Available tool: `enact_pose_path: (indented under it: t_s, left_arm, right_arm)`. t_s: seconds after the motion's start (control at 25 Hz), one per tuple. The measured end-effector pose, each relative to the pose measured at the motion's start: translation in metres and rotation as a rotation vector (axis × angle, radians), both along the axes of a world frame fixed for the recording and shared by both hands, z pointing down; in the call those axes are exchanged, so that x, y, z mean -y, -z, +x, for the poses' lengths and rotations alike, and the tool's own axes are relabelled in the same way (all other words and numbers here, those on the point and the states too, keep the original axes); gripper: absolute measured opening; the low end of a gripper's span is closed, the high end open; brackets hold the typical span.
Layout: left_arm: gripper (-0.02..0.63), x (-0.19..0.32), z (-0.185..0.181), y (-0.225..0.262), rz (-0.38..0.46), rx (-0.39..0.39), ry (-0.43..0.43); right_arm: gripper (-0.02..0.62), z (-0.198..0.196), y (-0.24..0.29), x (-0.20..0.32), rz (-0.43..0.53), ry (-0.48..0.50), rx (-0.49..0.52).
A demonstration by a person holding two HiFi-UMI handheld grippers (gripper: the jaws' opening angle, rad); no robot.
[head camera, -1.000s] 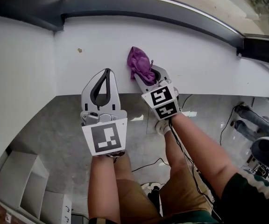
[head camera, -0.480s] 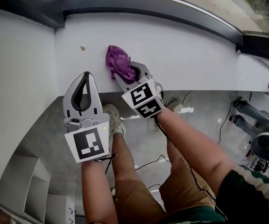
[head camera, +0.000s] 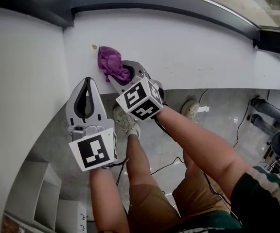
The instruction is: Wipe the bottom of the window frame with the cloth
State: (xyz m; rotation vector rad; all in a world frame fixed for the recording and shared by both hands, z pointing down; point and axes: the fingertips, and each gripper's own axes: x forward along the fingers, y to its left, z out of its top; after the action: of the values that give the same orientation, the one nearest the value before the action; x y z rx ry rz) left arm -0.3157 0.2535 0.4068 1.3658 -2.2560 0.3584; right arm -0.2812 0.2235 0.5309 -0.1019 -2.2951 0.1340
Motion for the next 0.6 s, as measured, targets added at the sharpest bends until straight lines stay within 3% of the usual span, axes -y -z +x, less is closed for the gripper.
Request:
enact_pose_path:
  t_s: [0.6]
  left_arm:
    - [0.005, -0.037, -0.016, -0.006, -0.019, -0.02, 0.057]
  right_arm:
    - [0.149, -0.052, -0.002, -0.045, -0.047, 0.027, 0.031]
